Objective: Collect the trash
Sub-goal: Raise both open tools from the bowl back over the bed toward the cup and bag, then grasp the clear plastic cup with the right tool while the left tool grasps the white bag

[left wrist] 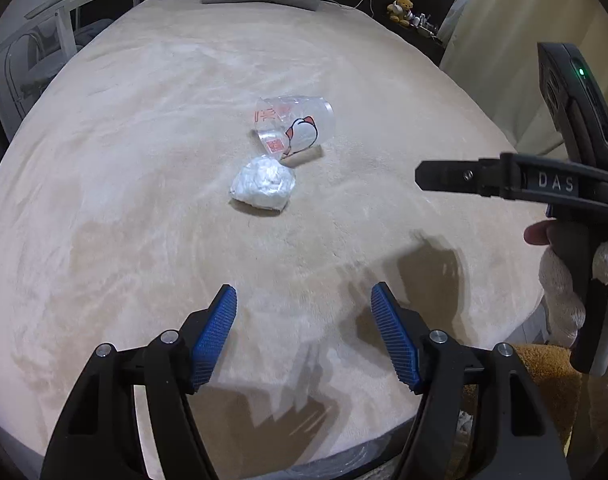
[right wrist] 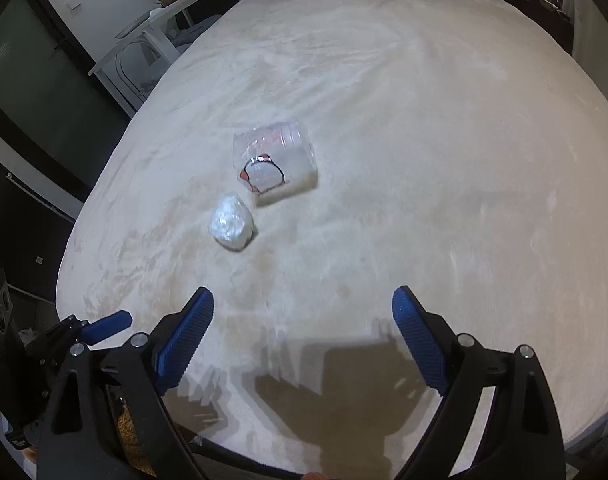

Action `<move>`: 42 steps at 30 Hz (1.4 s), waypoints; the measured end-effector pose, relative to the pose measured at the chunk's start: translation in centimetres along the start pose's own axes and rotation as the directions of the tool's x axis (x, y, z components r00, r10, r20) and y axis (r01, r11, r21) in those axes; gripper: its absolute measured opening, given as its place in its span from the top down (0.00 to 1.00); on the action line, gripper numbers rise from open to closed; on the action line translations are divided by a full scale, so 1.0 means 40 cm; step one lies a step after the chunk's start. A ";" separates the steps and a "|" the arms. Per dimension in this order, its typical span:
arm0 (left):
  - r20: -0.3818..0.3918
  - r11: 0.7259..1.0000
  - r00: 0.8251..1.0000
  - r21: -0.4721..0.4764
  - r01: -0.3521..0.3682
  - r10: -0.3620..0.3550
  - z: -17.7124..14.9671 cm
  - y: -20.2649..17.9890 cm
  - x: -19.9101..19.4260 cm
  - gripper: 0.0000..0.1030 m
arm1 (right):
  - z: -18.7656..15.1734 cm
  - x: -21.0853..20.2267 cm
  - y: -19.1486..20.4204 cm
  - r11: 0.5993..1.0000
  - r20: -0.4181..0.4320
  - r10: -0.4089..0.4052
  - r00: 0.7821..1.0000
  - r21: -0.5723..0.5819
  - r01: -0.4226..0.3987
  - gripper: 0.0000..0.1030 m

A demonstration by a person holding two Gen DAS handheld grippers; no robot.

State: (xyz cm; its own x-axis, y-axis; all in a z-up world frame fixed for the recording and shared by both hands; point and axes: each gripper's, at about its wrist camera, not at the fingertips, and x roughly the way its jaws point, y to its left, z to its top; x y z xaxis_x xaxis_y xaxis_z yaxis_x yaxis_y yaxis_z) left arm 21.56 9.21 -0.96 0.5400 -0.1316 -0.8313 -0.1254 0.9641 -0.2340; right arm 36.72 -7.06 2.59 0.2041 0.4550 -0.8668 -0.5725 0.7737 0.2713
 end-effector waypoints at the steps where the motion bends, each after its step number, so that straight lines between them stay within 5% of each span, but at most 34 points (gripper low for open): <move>1: -0.002 1.000 1.000 0.002 -0.002 0.002 0.013 0.009 0.011 0.33 | 0.027 0.017 0.008 1.000 0.002 0.002 1.000 -0.009 -0.002 0.11; 5: -0.011 1.000 1.000 -0.001 -0.006 0.006 0.058 0.045 0.052 0.15 | 0.117 0.088 0.036 0.999 -0.004 0.007 1.000 -0.044 -0.007 0.10; 18: -0.025 1.000 1.000 -0.023 -0.013 0.012 0.108 0.116 0.114 0.10 | 0.235 0.300 0.063 0.998 -0.077 -0.010 0.997 -0.069 0.004 0.05; 20: -0.028 1.000 1.000 -0.019 -0.014 0.014 0.109 0.117 0.117 0.10 | 0.239 0.310 0.059 0.998 -0.074 -0.022 0.997 -0.068 0.017 0.11; 21: -0.030 1.000 0.999 -0.018 -0.016 0.015 0.110 0.119 0.119 0.10 | 0.240 0.312 0.058 0.997 -0.073 -0.031 0.997 -0.071 0.026 0.23; 23: -0.034 1.000 0.999 -0.018 -0.016 0.015 0.111 0.122 0.123 0.10 | 0.240 0.310 0.059 0.997 -0.068 -0.035 0.997 -0.078 0.030 0.29; 42: -0.016 0.999 1.000 0.039 -0.023 0.024 0.173 0.080 0.155 0.10 | 0.215 0.143 -0.032 0.996 0.007 -0.060 0.998 -0.063 0.060 0.30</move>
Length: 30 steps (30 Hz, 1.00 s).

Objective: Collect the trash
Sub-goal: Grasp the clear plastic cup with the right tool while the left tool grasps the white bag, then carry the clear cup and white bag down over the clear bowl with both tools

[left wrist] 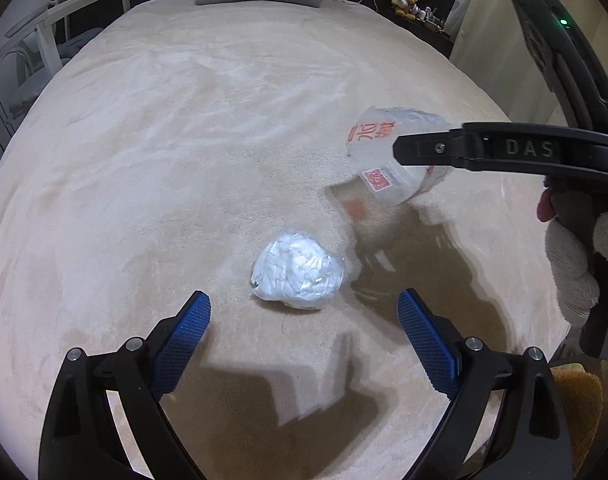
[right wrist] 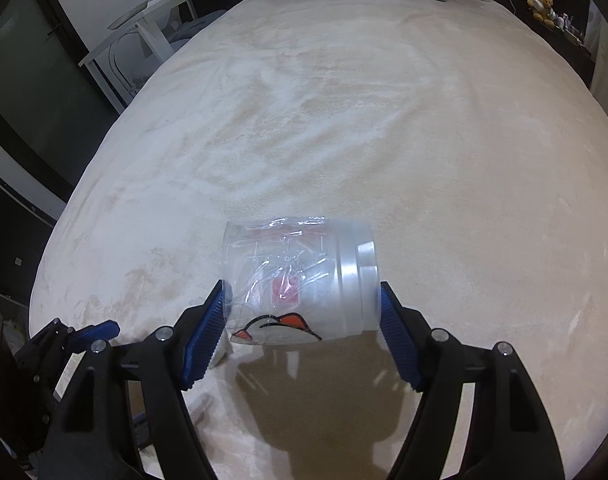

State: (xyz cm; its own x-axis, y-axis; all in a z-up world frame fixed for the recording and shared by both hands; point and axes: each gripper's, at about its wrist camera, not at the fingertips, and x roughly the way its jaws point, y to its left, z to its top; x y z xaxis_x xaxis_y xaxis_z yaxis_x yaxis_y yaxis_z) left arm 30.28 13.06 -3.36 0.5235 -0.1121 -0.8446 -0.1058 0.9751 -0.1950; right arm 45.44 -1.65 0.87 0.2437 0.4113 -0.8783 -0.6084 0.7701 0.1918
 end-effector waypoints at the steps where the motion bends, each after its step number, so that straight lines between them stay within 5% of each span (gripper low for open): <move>1: -0.005 1.000 1.000 0.006 -0.003 0.003 0.006 -0.003 0.013 0.10 | -0.003 -0.007 -0.014 1.000 0.003 -0.004 1.000 0.005 0.004 0.30; 8: -0.047 1.000 0.999 0.012 -0.023 0.024 0.031 -0.007 0.102 0.12 | -0.031 -0.030 -0.088 0.999 0.010 -0.011 1.000 0.032 0.011 0.30; 15: -0.077 0.998 0.995 0.014 -0.062 0.063 0.036 -0.009 0.151 0.50 | -0.057 -0.024 -0.124 0.999 0.001 -0.006 1.000 0.053 0.006 0.30; 30: -0.026 0.998 0.997 0.002 -0.067 0.067 0.022 -0.027 0.059 0.54 | -0.113 -0.078 -0.119 0.997 0.002 0.010 1.000 0.074 -0.010 0.30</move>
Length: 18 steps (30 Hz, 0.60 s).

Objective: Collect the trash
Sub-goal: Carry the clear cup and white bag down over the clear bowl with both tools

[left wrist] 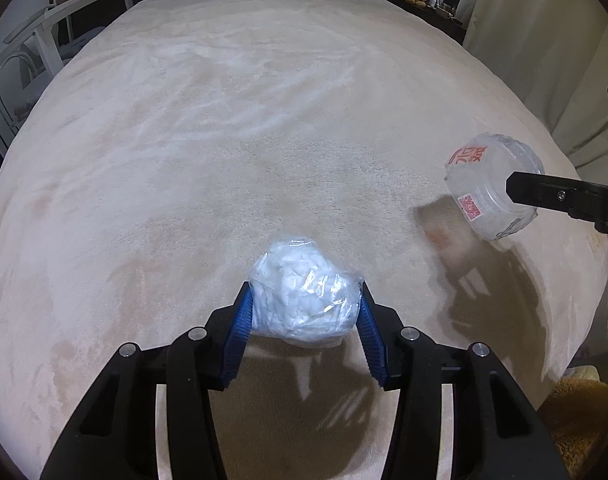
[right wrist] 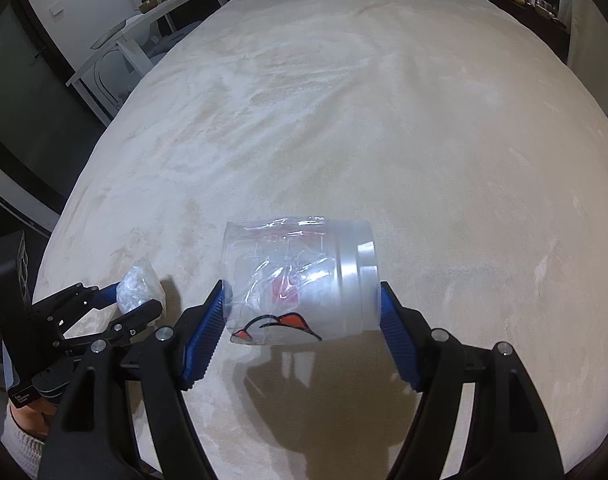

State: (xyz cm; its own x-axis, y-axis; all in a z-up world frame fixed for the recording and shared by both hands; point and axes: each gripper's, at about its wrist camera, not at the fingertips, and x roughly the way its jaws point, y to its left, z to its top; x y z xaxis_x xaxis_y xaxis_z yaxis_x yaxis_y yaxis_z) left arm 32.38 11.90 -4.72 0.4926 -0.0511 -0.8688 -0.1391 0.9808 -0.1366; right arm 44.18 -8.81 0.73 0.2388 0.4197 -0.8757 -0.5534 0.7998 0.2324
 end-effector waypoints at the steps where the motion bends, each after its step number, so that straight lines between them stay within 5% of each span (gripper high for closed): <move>1: 0.005 1.000 1.000 0.001 0.001 -0.001 -0.005 -0.004 -0.013 0.54 | -0.009 -0.008 0.002 1.000 0.000 0.000 1.000 0.001 0.000 0.30; 18: 0.089 0.999 0.996 0.018 0.028 -0.029 -0.133 -0.089 -0.268 0.54 | -0.209 -0.186 0.042 0.999 -0.001 0.031 1.000 0.037 -0.031 0.30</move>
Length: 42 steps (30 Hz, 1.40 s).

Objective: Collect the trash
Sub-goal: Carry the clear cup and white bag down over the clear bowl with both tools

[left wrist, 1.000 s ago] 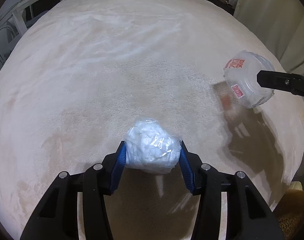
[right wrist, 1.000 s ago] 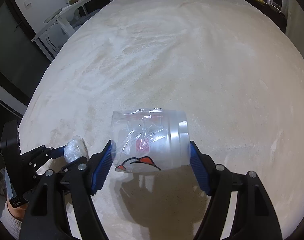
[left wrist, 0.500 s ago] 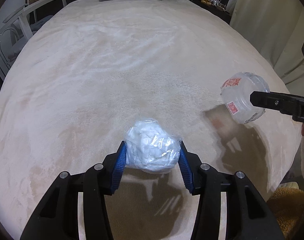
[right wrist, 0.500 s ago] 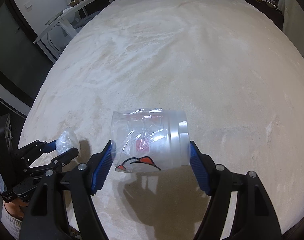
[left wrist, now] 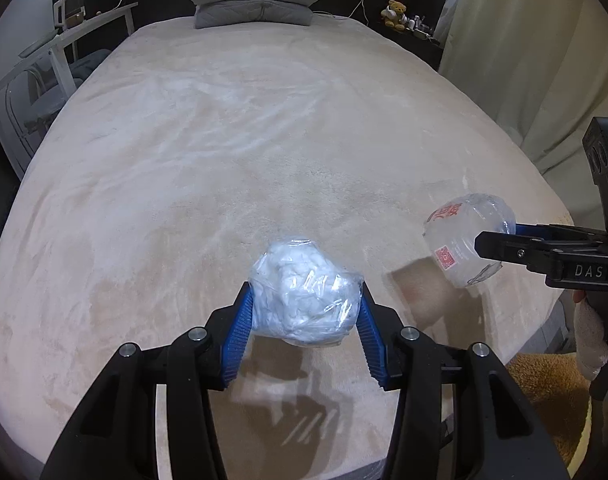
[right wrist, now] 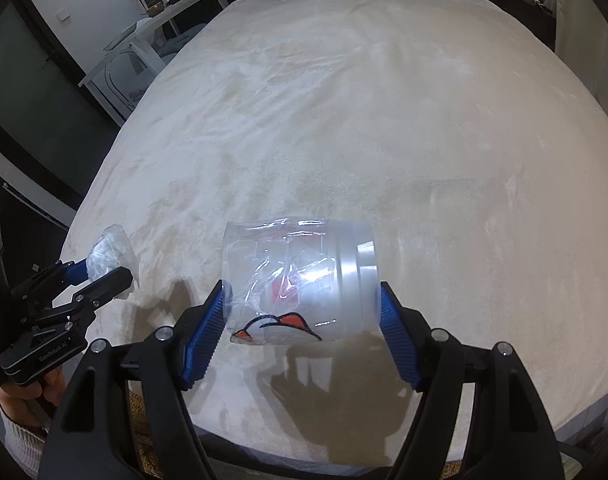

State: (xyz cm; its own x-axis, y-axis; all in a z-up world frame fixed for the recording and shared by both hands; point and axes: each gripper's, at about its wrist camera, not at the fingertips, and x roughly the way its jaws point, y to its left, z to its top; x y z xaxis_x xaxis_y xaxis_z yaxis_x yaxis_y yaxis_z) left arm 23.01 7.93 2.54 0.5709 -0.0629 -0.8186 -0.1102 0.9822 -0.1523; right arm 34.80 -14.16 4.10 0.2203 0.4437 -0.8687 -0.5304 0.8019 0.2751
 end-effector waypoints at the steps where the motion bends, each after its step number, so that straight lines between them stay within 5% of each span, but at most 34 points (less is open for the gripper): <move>1: 0.004 1.000 1.000 0.001 0.001 -0.001 -0.008 -0.006 -0.014 0.54 | -0.016 -0.015 0.004 1.000 0.003 0.002 1.000 0.000 -0.002 0.30; 22: 0.099 1.000 0.995 0.022 0.019 -0.021 -0.248 -0.136 -0.312 0.54 | -0.332 -0.255 0.088 0.999 0.062 0.047 0.997 -0.013 -0.046 0.30; 42: 0.090 0.997 0.993 0.026 0.073 -0.075 -0.459 -0.227 -0.402 0.54 | -0.563 -0.324 0.130 0.998 0.057 0.069 0.996 -0.014 -0.068 0.30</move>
State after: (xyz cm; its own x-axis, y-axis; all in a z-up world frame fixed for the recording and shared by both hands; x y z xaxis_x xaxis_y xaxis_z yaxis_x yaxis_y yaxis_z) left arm -0.12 -3.22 6.93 0.6482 -0.1200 -0.7520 -0.0471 0.9793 -0.1968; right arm 10.75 -24.77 7.50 0.2294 0.5201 -0.8227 -0.5553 0.7641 0.3283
